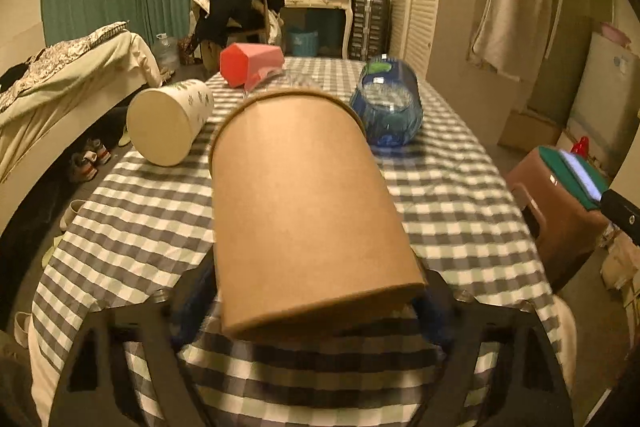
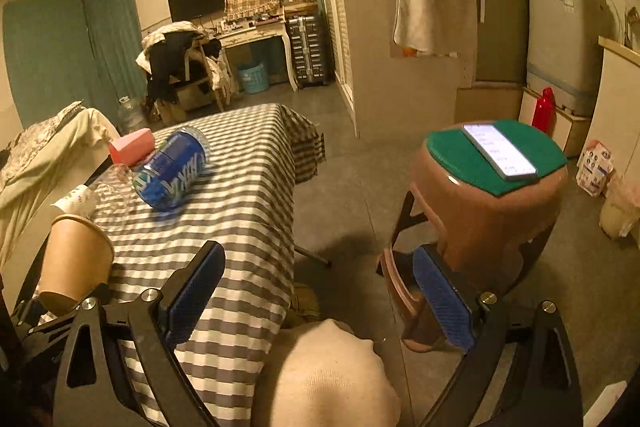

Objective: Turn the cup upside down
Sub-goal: 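Grasp the tan kraft cup with the left gripper and rotate it opening-up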

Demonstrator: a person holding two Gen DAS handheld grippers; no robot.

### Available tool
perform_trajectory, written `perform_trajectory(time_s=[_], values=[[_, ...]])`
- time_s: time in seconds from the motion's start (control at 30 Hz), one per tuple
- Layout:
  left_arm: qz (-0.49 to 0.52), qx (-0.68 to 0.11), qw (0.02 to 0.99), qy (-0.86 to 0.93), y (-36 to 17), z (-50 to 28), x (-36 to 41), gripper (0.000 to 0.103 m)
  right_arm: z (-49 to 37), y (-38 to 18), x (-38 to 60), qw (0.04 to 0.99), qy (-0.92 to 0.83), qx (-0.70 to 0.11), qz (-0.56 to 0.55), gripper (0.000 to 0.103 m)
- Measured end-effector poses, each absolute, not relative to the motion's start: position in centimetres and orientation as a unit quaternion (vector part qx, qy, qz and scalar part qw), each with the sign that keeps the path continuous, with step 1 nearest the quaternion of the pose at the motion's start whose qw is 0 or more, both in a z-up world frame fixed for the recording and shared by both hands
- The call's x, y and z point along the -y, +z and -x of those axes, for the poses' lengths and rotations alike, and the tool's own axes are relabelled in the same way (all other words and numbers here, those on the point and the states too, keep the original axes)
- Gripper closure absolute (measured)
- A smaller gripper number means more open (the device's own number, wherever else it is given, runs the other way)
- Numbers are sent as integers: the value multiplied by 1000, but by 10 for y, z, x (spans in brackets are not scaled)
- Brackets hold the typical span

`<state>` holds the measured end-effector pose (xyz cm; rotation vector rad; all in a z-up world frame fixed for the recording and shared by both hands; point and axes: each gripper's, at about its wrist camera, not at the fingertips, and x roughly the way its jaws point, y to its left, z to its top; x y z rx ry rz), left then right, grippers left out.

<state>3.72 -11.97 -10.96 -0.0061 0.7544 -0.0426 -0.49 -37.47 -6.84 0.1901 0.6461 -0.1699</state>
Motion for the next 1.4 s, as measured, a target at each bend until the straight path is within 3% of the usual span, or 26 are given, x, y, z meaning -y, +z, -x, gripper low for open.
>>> perform_trajectory(time_s=[0.57, 0.83, 1.1, 1.4], values=[[-64, -333, 940, -36, -66, -28, 103, 22, -4, -79, 355, 936, -60, -335, -88, 8], [-88, -364, 925, -67, -54, -32, 104, 22, -5, -75, 349, 937, -58, -336, -79, 8], [-130, -472, 859, -146, -60, -39, 105, 22, -12, -78, 349, 935, -52, -339, -86, 8], [-121, -469, 862, -147, -70, -75, 120, 22, -24, -91, 354, 928, -51, -357, -91, 8]])
